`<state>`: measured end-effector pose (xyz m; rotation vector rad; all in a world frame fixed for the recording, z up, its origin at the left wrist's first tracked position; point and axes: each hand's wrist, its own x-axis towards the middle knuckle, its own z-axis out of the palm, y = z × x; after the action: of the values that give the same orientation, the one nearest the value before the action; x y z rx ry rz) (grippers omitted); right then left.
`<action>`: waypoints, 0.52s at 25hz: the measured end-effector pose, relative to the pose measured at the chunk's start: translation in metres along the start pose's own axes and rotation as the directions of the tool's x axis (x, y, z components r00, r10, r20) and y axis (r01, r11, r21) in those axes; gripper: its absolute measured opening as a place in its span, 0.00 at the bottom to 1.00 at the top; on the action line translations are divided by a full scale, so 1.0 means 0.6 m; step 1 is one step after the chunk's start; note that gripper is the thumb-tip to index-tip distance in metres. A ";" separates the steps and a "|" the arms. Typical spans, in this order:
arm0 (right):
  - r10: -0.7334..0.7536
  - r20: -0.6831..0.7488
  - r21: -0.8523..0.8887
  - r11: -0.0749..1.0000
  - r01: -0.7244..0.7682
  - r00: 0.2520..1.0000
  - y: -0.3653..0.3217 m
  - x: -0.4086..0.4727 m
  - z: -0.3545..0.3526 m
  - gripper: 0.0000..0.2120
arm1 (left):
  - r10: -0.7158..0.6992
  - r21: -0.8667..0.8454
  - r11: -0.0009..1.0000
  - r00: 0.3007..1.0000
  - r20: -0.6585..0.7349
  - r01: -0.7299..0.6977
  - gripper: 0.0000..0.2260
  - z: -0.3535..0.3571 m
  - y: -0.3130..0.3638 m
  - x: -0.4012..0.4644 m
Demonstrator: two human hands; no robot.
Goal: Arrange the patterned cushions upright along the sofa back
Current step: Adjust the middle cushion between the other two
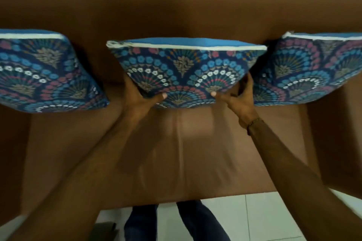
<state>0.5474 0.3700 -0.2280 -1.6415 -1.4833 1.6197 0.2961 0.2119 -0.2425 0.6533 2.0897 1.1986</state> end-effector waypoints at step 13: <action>-0.087 0.006 -0.001 0.996 0.087 0.996 0.008 0.042 -0.008 0.43 | -0.021 -0.145 0.989 0.995 -0.100 0.007 0.46 0.068 0.012 0.007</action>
<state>0.5478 0.3914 -0.2427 -1.5519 -1.5368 1.5779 0.3240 0.2412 -0.2529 0.5198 2.0624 1.3868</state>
